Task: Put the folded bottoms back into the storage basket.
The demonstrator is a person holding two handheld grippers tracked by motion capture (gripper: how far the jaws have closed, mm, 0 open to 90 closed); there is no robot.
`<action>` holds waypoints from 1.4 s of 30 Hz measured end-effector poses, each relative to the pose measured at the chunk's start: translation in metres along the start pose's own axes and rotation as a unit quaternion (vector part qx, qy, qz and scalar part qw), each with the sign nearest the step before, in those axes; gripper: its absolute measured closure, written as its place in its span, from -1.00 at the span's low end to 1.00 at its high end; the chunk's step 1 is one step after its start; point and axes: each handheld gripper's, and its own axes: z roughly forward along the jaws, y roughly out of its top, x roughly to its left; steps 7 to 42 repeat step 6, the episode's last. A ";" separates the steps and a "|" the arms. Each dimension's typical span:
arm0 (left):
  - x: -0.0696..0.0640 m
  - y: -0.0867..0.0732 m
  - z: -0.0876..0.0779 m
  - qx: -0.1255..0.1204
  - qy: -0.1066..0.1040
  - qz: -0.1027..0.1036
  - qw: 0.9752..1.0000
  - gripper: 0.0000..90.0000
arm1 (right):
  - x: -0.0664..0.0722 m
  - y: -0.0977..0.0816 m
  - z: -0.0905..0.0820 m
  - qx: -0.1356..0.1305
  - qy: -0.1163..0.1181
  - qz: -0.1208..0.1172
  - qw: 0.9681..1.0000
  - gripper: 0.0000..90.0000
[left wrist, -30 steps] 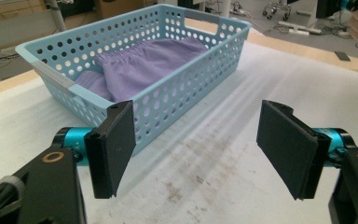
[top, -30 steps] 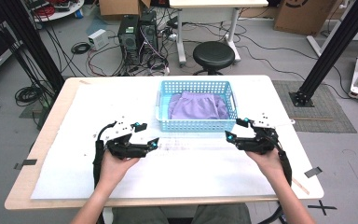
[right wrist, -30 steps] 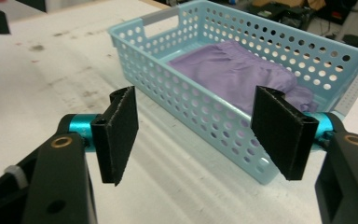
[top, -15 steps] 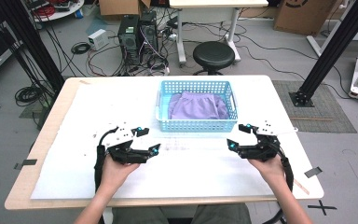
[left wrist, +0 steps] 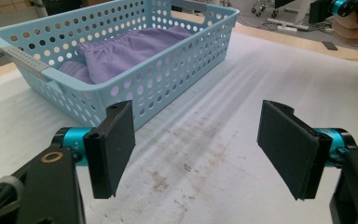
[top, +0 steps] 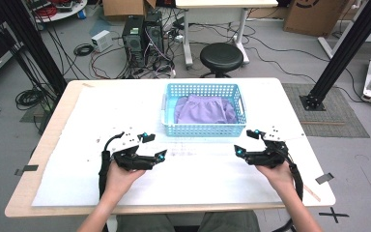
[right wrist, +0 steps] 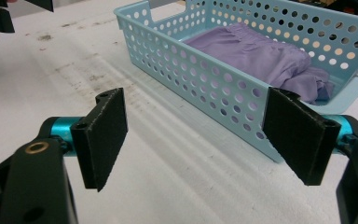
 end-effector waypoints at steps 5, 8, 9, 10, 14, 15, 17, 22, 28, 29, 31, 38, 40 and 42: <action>0.001 -0.001 0.002 0.005 0.001 -0.003 1.000 -0.39 | -0.001 -0.001 0.001 -0.001 -0.003 0.003 1.000 -0.50; 0.002 -0.002 0.003 0.005 0.002 -0.004 1.000 -0.39 | -0.001 -0.001 0.001 -0.002 -0.004 0.003 1.000 -0.50; 0.002 -0.002 0.003 0.005 0.002 -0.004 1.000 -0.39 | -0.001 -0.001 0.001 -0.002 -0.004 0.003 1.000 -0.50; 0.002 -0.002 0.003 0.005 0.002 -0.004 1.000 -0.39 | -0.001 -0.001 0.001 -0.002 -0.004 0.003 1.000 -0.50; 0.002 -0.002 0.003 0.005 0.002 -0.004 1.000 -0.39 | -0.001 -0.001 0.001 -0.002 -0.004 0.003 1.000 -0.50; 0.002 -0.002 0.003 0.005 0.002 -0.004 1.000 -0.39 | -0.001 -0.001 0.001 -0.002 -0.004 0.003 1.000 -0.50; 0.002 -0.002 0.003 0.005 0.002 -0.004 1.000 -0.39 | -0.001 -0.001 0.001 -0.002 -0.004 0.003 1.000 -0.50; 0.002 -0.002 0.003 0.005 0.002 -0.004 1.000 -0.39 | -0.001 -0.001 0.001 -0.002 -0.004 0.003 1.000 -0.50; 0.002 -0.002 0.003 0.005 0.002 -0.004 1.000 -0.39 | -0.001 -0.001 0.001 -0.002 -0.004 0.003 1.000 -0.50; 0.002 -0.002 0.003 0.005 0.002 -0.004 1.000 -0.39 | -0.001 -0.001 0.001 -0.002 -0.004 0.003 1.000 -0.50; 0.002 -0.002 0.003 0.005 0.002 -0.004 1.000 -0.39 | -0.001 -0.001 0.001 -0.002 -0.004 0.003 1.000 -0.50; 0.002 -0.002 0.003 0.005 0.002 -0.004 1.000 -0.39 | -0.001 -0.001 0.001 -0.002 -0.004 0.003 1.000 -0.50; 0.002 -0.002 0.003 0.005 0.002 -0.004 1.000 -0.39 | -0.001 -0.001 0.001 -0.002 -0.004 0.003 1.000 -0.50; 0.002 -0.002 0.003 0.005 0.002 -0.004 1.000 -0.39 | -0.001 -0.001 0.001 -0.002 -0.004 0.003 1.000 -0.50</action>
